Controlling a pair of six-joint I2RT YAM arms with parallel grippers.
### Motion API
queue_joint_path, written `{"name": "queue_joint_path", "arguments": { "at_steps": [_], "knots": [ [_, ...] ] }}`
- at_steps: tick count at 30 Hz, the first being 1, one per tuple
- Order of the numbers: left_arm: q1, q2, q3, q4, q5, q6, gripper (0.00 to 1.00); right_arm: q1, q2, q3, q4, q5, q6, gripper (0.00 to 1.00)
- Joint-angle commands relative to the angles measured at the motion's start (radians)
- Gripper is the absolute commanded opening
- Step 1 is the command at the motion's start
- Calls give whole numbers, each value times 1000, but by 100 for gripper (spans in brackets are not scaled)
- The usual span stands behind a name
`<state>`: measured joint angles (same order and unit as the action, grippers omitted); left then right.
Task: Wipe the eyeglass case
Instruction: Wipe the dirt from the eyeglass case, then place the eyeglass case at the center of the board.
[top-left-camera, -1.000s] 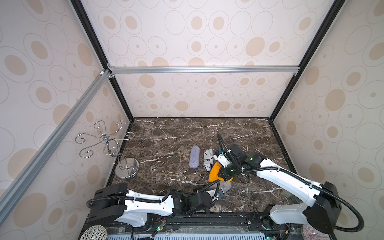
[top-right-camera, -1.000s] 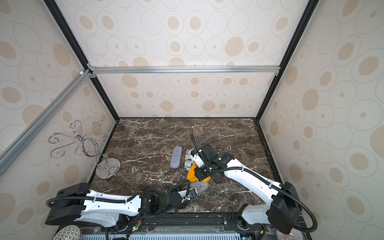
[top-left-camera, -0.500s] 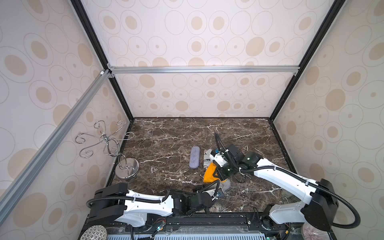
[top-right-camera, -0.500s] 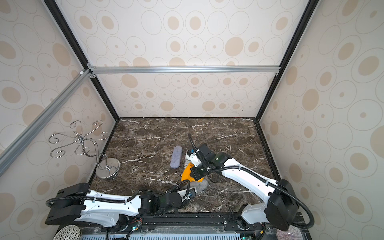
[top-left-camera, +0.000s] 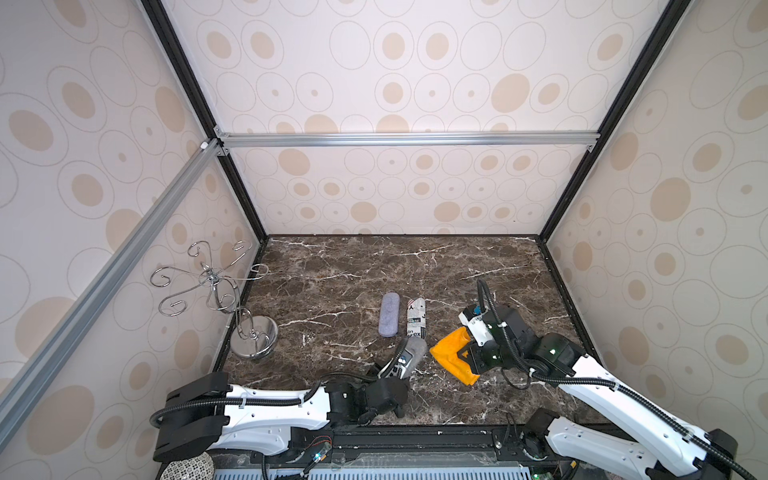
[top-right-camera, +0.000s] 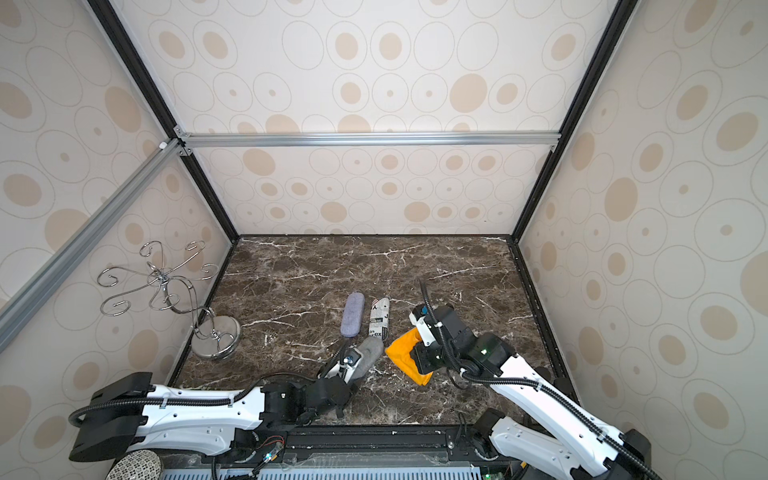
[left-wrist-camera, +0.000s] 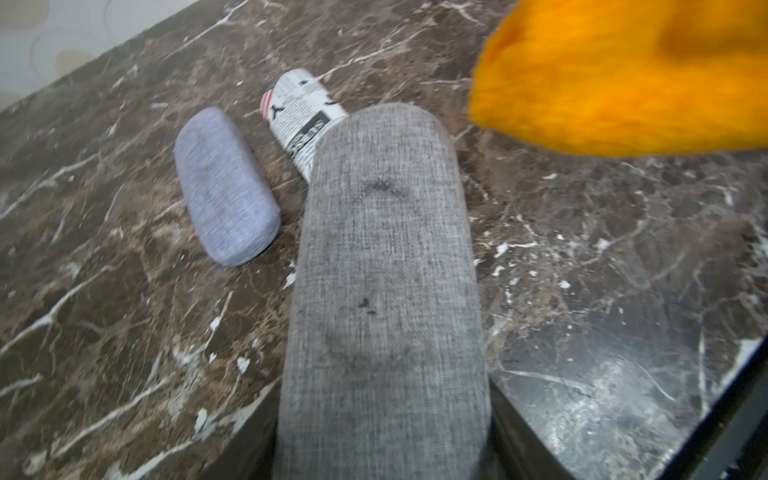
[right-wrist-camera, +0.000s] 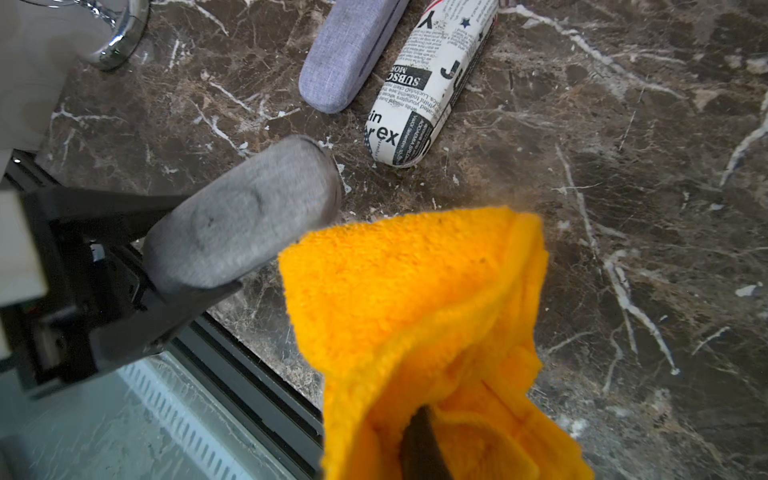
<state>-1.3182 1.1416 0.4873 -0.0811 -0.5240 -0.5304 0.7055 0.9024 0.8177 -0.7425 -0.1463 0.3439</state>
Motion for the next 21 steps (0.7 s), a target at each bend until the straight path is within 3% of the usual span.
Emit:
{"name": "queue_joint_path", "arguments": {
  "at_steps": [1, 5, 11, 21],
  "knots": [
    [52, -49, -14, -115, -47, -233, 35, 4, -21, -21, 27, -67, -13, 0],
    [118, -97, -43, -187, -55, -360, 36, 12, -28, -43, 79, -133, -25, 0],
    [181, -157, -126, -223, -40, -506, 39, 32, -19, -48, 100, -133, -27, 0],
    [218, -68, -144, -172, -11, -487, 49, 40, -9, -41, 94, -106, -31, 0]
  ]
}}
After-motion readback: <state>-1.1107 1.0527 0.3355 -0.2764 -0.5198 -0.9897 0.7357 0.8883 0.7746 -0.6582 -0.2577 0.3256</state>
